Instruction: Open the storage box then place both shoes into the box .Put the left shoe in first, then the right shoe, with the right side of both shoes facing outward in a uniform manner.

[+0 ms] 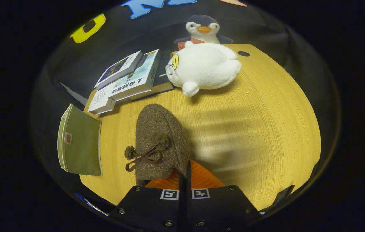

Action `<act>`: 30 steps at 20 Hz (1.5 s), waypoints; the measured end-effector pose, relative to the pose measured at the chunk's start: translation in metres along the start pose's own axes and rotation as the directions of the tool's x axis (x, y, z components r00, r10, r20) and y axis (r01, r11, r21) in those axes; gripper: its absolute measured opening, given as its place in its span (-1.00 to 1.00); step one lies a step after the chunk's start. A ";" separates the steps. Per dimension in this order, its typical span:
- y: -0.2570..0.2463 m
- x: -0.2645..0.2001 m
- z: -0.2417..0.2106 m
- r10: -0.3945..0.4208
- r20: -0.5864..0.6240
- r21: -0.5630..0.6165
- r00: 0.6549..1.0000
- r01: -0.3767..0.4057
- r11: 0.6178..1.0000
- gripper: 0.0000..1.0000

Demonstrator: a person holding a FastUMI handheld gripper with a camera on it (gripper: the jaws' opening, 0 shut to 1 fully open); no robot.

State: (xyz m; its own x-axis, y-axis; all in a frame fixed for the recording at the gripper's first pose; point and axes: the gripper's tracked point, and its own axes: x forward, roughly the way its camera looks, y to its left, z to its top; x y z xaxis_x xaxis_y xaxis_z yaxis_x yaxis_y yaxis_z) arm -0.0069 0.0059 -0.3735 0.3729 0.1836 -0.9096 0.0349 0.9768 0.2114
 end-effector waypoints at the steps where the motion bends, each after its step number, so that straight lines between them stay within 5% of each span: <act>1: 0.007 -0.003 0.002 0.008 0.005 -0.003 1.000 -0.008 1.000 -0.99; 10: 0.085 -0.024 0.013 0.103 -0.014 -0.079 0.995 -0.104 0.991 -0.99; 17: 0.132 -0.042 0.031 0.095 0.004 -0.198 0.996 -0.092 0.976 -0.99; 30: 0.253 -0.057 0.048 0.233 -0.050 -0.327 0.971 -0.237 0.915 -0.99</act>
State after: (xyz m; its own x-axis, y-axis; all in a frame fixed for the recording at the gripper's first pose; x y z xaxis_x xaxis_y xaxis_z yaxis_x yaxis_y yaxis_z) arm 0.0250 0.2372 -0.2511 0.3243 0.4118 -0.8516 -0.3597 0.8863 0.2916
